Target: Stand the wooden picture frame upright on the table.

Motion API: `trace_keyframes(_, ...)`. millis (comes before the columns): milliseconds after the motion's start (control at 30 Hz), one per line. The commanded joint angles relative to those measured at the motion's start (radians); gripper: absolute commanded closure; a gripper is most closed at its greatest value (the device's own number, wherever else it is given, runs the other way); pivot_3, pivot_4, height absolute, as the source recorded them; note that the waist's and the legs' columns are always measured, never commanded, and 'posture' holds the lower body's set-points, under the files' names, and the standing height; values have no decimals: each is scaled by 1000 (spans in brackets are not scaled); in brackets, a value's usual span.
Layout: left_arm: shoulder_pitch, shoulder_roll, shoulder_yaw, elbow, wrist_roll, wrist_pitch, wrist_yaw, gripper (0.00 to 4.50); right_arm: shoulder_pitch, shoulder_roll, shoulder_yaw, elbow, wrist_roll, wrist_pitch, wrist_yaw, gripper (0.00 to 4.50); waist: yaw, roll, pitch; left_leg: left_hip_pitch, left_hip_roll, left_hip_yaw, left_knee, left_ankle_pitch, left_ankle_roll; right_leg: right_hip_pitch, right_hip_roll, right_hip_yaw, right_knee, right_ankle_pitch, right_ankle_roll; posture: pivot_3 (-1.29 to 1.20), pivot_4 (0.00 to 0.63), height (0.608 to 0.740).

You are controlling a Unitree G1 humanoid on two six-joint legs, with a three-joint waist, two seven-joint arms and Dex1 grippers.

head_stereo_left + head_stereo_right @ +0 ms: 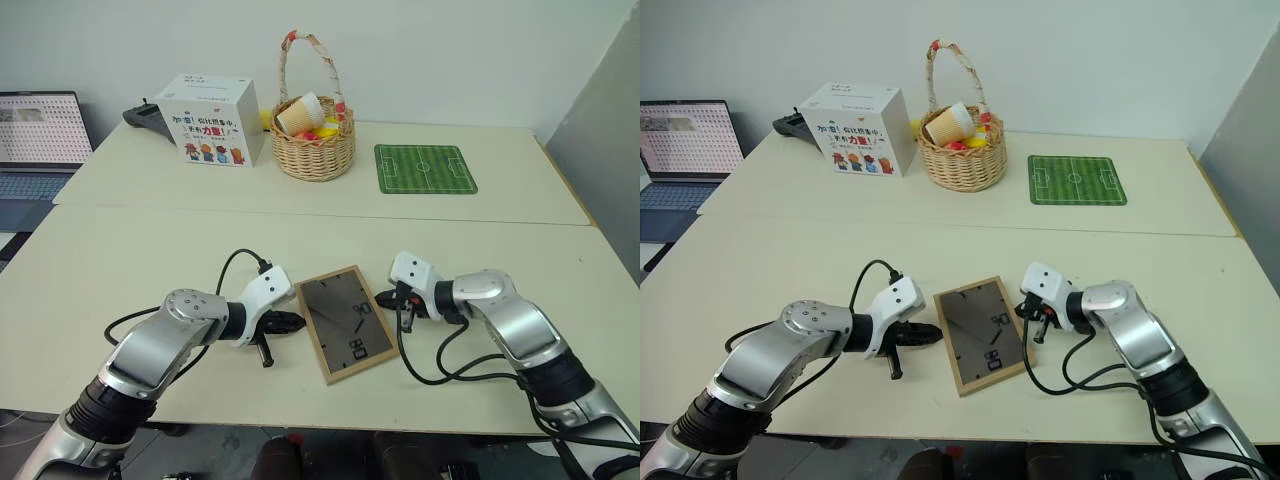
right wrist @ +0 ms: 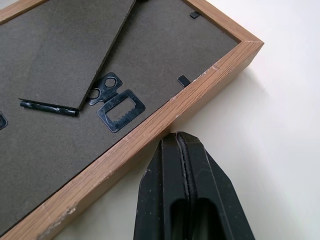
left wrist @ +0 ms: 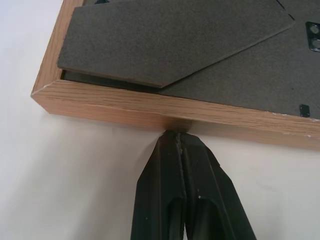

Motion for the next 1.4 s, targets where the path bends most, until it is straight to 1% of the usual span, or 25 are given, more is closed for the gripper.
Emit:
trace_keyframes(33,-55,-40,-27,25,28,-38,20,4479,28,-22,-5,-110,39,25,15,4500,0,0,0,0,0,0,0,0,0,0,0,0,0,0,0,0,150,740)
trace_keyframes(233,-66,-41,-24,157,91,-141,22,4479,63,-81,-44,-93,19,8,-13,4500,0,0,0,0,-1,-1,0,0,0,1,0,-1,0,0,0,0,150,740)
trace_keyframes(333,-27,0,17,156,48,-147,-33,4479,82,-96,-86,-80,41,-1,-21,4500,0,0,0,0,-1,-1,0,0,0,1,0,-1,0,0,0,0,150,740)
trace_keyframes(433,18,48,81,128,-21,-106,-85,4479,110,-104,-114,-65,58,-31,-20,4500,-10,0,0,1,0,0,0,0,0,1,1,0,0,0,0,0,150,740)
trace_keyframes(500,46,77,143,115,-89,-61,-125,4105,133,-102,-135,-60,83,-54,-10,4500,-16,0,0,2,1,-1,0,0,0,1,2,0,0,0,-1,0,150,740)
trace_keyframes(533,59,88,191,103,-158,2,-152,4045,147,-97,-150,-61,102,-65,-2,4500,-18,0,0,2,1,-1,-1,0,0,1,2,0,0,-1,-1,0,150,740)
trace_keyframes(600,69,91,274,87,-292,141,-179,3570,164,-86,-168,-64,128,-89,5,4500,-20,0,0,1,1,-2,-1,0,0,1,2,-1,1,-1,-2,0,150,740)
trace_keyframes(667,45,64,381,114,-456,376,-171,3225,172,-67,-179,-70,152,-100,-3,4500,-21,0,1,1,1,-2,-1,0,0,1,2,-2,1,-2,-2,0,150,740)
trace_keyframes(700,42,63,411,130,-508,462,-175,2988,176,-61,-174,-72,154,-113,-4,4500,-22,0,1,1,1,-2,-1,0,0,1,2,-2,1,-2,-2,0,150,740)
trace_keyframes(767,44,37,473,177,-573,613,-152,2633,191,-52,-159,-82,155,-133,-7,4500,-24,0,0,1,1,-3,0,0,0,1,2,-3,2,-2,-2,0,150,740)
trace_keyframes(833,46,5,519,212,-619,706,-109,2274,203,-46,-148,-90,150,-142,-14,4500,-25,0,0,1,1,-3,-1,0,0,2,2,-3,1,-2,-2,0,150,740)
trace_keyframes(967,85,-47,547,238,-728,737,-10,1492,230,-50,-128,-107,139,-157,-23,4500,-24,0,0,1,1,-3,0,0,0,1,2,-2,1,-2,-2,0,150,740)
trace_keyframes(1033,108,-84,545,226,-740,737,48,1112,240,-47,-129,-112,149,-145,-27,4500,-22,1,0,2,1,-3,-1,0,0,2,2,-2,1,-2,-2,0,150,740)
trace_keyframes(1067,119,-98,541,218,-744,737,74,822,245,-51,-126,-117,154,-143,-22,4500,-22,1,0,2,1,-3,-1,0,0,2,1,-2,2,-2,-2,0,150,740)
trace_keyframes(1133,124,-124,537,227,-774,737,119,546,253,-59,-115,-120,147,-143,-24,4500,-23,0,0,2,1,-3,0,0,0,2,1,-1,2,-2,-2,0,150,740)
trace_keyframes(1200,118,-144,540,240,-804,737,155,142,256,-62,-109,-118,141,-145,-29,4500,-22,0,0,2,1,-4,0,0,0,2,1,-1,2,-2,-2,0,150,740)
trace_keyframes(1233,113,-156,533,248,-808,737,169,36,249,-56,-103,-116,139,-145,-34,4500,-22,0,0,2,1,-4,0,0,0,2,1,-1,2,-2,-2,0,150,740)
trace_keyframes(1367,110,-192,507,269,-812,737,215,36,226,-30,-88,-126,141,-136,-52,4500,-23,0,0,2,1,-4,0,0,0,2,1,-1,2,-2,-2,0,150,740)
trace_keyframes(1400,109,-215,492,278,-789,730,222,36,213,-19,-72,-119,135,-137,-55,4500,-23,0,0,2,1,-4,0,0,0,2,1,-1,2,-2,-2,0,150,740)
